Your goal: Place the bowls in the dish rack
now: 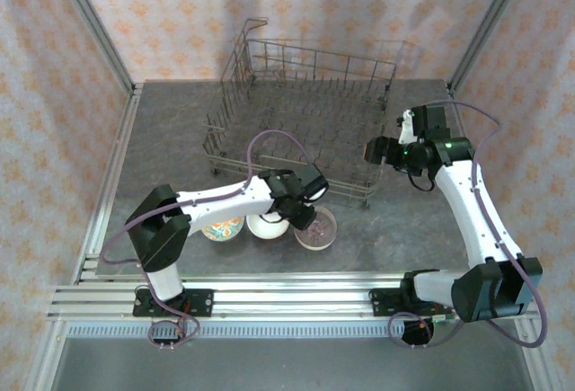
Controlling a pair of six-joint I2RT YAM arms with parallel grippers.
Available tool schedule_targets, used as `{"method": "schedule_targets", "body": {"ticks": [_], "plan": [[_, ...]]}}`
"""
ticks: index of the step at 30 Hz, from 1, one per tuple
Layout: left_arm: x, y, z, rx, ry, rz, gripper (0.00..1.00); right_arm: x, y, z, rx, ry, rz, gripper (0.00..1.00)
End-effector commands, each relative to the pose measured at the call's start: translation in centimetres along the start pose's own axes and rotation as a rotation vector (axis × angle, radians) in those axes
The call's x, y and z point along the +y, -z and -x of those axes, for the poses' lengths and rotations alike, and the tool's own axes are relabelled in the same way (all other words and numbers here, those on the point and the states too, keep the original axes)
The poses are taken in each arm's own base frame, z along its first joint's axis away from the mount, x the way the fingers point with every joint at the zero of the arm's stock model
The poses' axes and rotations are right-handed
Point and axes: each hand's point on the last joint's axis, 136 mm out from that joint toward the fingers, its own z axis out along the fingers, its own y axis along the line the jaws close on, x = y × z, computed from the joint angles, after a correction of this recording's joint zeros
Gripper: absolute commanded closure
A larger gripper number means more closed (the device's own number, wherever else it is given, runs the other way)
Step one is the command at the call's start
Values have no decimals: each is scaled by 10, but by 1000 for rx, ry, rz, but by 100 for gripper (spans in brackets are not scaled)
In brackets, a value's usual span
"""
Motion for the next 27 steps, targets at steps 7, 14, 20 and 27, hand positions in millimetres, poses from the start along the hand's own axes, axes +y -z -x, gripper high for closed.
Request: {"method": "schedule_targets", "body": {"ticks": [7, 14, 20, 27], "plan": [[-1, 6, 7, -2, 10, 7, 75, -1, -9, -6, 18, 18, 4, 14], [-1, 9, 7, 2, 13, 10, 81, -2, -13, -6, 27, 19, 7, 14], [-3, 16, 7, 4, 12, 2, 86, -1, -14, -6, 27, 18, 13, 14], [-4, 19, 8, 9, 17, -7, 92, -1, -15, -7, 30, 21, 16, 14]]}}
